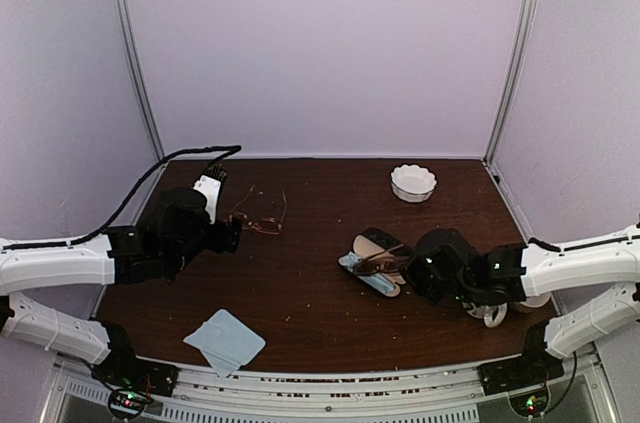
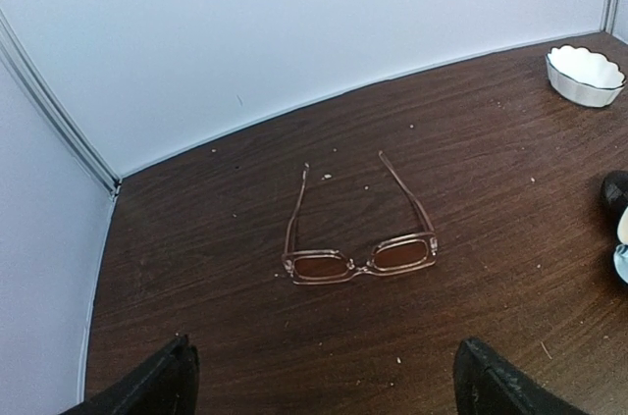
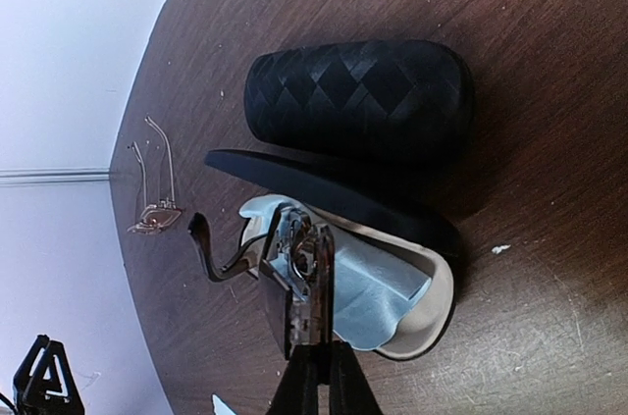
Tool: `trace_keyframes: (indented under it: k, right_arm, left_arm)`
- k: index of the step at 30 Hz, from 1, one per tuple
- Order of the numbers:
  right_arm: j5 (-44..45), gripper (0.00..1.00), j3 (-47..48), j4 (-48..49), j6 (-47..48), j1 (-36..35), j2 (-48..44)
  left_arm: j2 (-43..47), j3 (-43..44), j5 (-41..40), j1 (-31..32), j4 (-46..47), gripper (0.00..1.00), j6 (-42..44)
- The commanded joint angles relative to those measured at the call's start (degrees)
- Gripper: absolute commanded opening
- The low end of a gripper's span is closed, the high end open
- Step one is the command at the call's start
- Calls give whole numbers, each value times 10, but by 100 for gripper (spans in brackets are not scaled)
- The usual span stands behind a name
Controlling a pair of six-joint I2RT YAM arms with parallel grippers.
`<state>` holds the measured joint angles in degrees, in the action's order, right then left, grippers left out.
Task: Organize the sunglasses
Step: Place the sunglasses in the sunglasses case.
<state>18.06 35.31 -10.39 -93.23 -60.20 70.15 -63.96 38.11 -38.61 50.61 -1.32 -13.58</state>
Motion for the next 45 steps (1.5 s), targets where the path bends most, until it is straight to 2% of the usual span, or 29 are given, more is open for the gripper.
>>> trace_keyframes:
  k: [1,14,32,45]
  right_arm:
    - [22,0,23,15,-8,-5,8]
    - [53,0,61,-35,10,-8,2]
    - [4,0,43,28,-19,-8,59]
    - [-19,0,25,35,-32,-9,82]
  left_arm:
    - [1,-1,3,-4,23,93,-1]
    - [-2,0,9,-8,23,93,-1]
    - [-6,4,11,-9,19,92,-2]
    - [-5,3,11,-10,19,92,-3]
